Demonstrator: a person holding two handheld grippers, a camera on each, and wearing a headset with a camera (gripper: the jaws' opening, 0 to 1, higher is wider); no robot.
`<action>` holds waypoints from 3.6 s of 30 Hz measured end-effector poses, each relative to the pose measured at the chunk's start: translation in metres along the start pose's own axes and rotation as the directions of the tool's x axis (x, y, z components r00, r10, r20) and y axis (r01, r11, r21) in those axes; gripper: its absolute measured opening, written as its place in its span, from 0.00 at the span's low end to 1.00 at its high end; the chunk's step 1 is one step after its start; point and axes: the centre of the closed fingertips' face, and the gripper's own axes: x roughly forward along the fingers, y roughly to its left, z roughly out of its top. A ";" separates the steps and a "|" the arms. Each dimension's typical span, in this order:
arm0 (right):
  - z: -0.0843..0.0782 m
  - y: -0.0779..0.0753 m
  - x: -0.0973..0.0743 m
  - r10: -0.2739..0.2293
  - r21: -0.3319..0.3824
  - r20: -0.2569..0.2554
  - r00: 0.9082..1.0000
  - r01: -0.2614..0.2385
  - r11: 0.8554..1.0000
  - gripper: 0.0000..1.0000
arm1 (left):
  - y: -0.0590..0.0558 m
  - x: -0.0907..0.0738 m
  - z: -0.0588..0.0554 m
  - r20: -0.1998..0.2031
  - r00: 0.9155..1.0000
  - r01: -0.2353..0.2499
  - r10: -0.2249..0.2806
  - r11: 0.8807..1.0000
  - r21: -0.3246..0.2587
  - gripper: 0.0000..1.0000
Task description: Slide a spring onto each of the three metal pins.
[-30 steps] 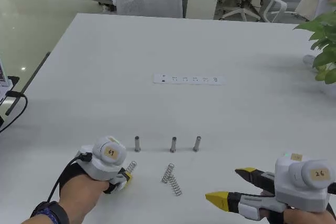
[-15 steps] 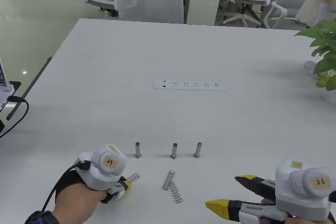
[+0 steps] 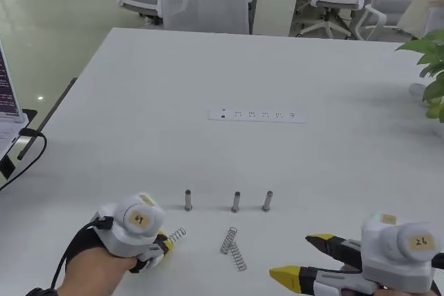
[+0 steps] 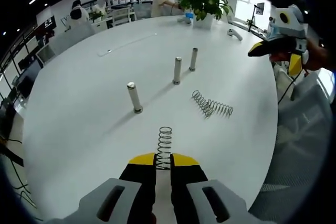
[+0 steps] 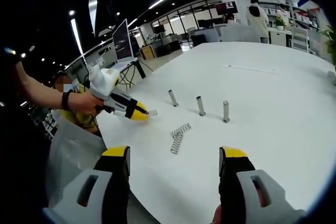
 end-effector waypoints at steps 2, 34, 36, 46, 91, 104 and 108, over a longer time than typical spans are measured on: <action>0.000 0.002 0.002 0.007 0.000 -0.002 1.000 -0.007 1.000 0.67 | 0.000 -0.002 0.001 0.006 1.000 0.004 -0.004 1.000 -0.001 0.02; 0.020 0.029 0.043 0.112 0.022 0.035 0.993 -0.112 0.993 0.60 | -0.023 -0.025 0.031 0.092 0.996 0.015 -0.018 0.999 0.034 0.02; 0.021 0.031 0.045 0.117 0.022 0.037 0.992 -0.118 0.993 0.60 | -0.025 -0.025 0.032 0.095 0.995 0.019 -0.022 0.999 0.039 0.02; 0.030 0.038 0.057 0.153 0.021 0.044 0.987 -0.154 0.988 0.56 | -0.042 -0.028 0.048 0.122 0.991 0.041 -0.049 0.997 0.072 0.02; 0.039 0.060 0.088 0.337 0.133 0.070 0.939 -0.343 0.930 0.20 | -0.083 -0.041 0.070 0.167 0.978 0.091 -0.125 0.976 0.199 0.02; 0.041 0.063 0.082 0.361 0.150 0.080 0.929 -0.369 0.917 0.13 | -0.083 -0.041 0.070 0.166 0.978 0.091 -0.130 0.971 0.223 0.02; 0.042 0.064 0.080 0.365 0.146 0.083 0.927 -0.374 0.916 0.12 | -0.085 -0.041 0.071 0.168 0.977 0.092 -0.132 0.969 0.229 0.02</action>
